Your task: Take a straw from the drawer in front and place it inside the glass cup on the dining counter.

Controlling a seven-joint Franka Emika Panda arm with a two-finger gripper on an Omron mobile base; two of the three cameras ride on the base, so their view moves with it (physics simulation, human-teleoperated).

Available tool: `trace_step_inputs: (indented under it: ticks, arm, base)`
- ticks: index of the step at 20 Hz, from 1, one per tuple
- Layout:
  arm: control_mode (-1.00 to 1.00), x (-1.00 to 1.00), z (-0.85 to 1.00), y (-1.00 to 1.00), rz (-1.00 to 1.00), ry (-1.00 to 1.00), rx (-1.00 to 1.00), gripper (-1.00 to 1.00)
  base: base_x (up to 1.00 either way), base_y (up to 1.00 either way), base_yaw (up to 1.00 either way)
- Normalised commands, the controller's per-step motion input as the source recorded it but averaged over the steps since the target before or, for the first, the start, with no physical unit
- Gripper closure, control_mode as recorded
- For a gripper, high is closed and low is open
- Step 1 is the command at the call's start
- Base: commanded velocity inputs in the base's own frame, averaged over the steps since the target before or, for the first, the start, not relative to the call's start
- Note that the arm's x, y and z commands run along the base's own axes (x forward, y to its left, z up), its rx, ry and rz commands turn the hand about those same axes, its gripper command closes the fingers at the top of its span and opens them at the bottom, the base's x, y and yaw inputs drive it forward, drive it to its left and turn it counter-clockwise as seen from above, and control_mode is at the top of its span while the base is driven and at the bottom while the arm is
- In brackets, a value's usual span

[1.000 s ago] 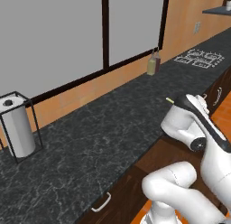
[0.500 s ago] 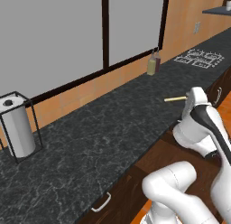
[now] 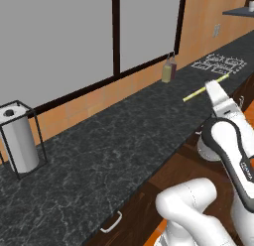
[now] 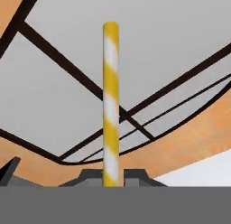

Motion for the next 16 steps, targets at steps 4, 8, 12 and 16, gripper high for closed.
trace_step_inputs:
  ticks: [4,8,12,16]
  arm:
    - [-1.00,-0.44,0.79,0.00,0.00,-0.12,-0.59,1.00]
    - [-1.00,-0.38,0.25,0.00,0.00,0.32,-0.30,1.00]
    - [-1.00,-0.16,-0.40,0.00,0.01,0.57,-0.18,1.00]
    - [-1.00,-0.10,-0.61,0.02,0.01,0.27,-0.12,1.00]
  base:
    - [0.00,0.00,0.00]
    - [0.00,0.00,0.00]
    - [0.00,0.00,0.00]
    - [0.00,0.00,0.00]
